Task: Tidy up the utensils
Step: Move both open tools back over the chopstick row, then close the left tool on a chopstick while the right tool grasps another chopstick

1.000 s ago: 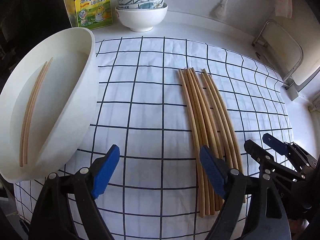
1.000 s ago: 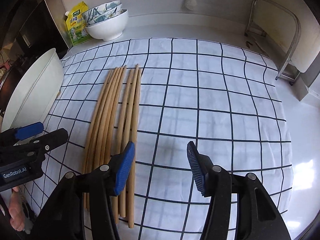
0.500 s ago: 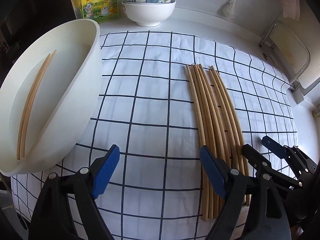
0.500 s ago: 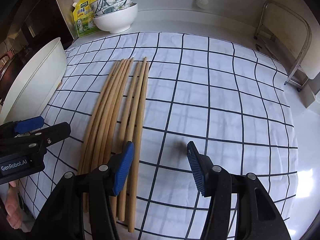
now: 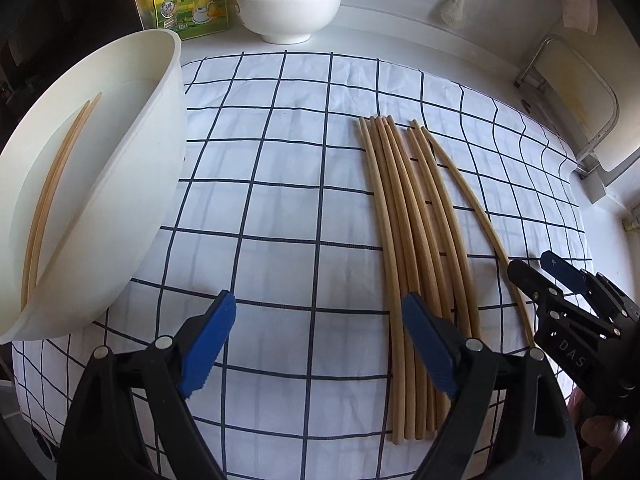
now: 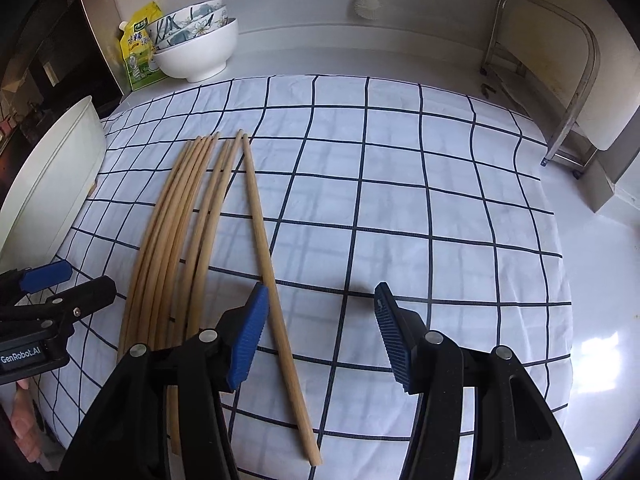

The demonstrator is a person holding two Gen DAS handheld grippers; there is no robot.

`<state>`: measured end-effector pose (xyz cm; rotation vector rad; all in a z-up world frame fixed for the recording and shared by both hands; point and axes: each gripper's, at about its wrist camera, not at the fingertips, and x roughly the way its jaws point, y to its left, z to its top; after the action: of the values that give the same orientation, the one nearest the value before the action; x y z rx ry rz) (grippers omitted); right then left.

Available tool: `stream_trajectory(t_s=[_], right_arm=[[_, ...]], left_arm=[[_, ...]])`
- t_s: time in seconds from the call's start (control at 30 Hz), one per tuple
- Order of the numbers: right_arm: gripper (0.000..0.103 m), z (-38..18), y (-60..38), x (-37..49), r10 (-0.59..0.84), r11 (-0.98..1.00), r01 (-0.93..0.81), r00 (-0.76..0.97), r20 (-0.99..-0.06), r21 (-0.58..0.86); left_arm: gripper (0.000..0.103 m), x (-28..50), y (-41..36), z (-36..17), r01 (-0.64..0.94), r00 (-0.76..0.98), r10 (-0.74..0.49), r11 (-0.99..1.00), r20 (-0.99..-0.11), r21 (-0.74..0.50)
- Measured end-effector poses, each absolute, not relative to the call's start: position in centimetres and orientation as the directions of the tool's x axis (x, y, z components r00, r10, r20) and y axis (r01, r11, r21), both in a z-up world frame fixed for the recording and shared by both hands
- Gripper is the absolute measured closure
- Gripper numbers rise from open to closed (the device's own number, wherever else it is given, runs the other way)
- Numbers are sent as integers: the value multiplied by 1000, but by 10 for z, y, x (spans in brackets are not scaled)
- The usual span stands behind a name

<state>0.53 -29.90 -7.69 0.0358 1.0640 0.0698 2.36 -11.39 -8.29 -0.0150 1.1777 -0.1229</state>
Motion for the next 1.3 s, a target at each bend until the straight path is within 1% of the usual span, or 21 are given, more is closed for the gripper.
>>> stream_trajectory(t_s=[0.17, 0.27, 0.43, 0.63, 0.8, 1.07, 1.13, 1.2, 1.23, 1.27, 1.3], right_arm=[[50, -77, -301, 4, 83, 997, -44, 484, -871, 70], [50, -77, -301, 3, 83, 997, -45, 485, -871, 70], [50, -78, -300, 3, 88, 996, -44, 485, -870, 76], [50, -78, -299, 5, 89, 996, -50, 485, -870, 74], [50, -78, -300, 7, 87, 996, -56, 486, -870, 69], [50, -81, -290, 18, 82, 994, -104, 491, -867, 35], [51, -82, -285, 21, 71, 992, -127, 495, -866, 8], [51, -82, -281, 24, 77, 988, -153, 497, -864, 0], [54, -82, -279, 25, 83, 987, -162, 495, -865, 2], [56, -82, -278, 26, 90, 985, -172, 493, -866, 5], [61, -81, -276, 27, 95, 983, -181, 491, -866, 5]], left_arm=[[19, 26, -121, -89, 99, 364, -103, 992, -926, -72], [19, 26, -124, -93, 103, 360, -75, 994, -930, -41], [16, 25, -122, -96, 93, 363, -62, 995, -930, -30], [14, 28, -128, -100, 92, 353, -4, 995, -936, 30], [14, 26, -125, -100, 75, 359, 14, 996, -933, 44], [14, 39, -125, -99, 56, 366, 7, 998, -930, 29], [16, 45, -125, -98, 56, 368, 1, 998, -930, 23], [26, 47, -127, -97, 64, 373, -17, 998, -928, 7], [29, 48, -128, -95, 71, 378, -22, 997, -925, 6], [37, 47, -131, -94, 79, 382, -26, 997, -924, 5], [45, 46, -133, -94, 90, 387, -32, 996, -921, 3]])
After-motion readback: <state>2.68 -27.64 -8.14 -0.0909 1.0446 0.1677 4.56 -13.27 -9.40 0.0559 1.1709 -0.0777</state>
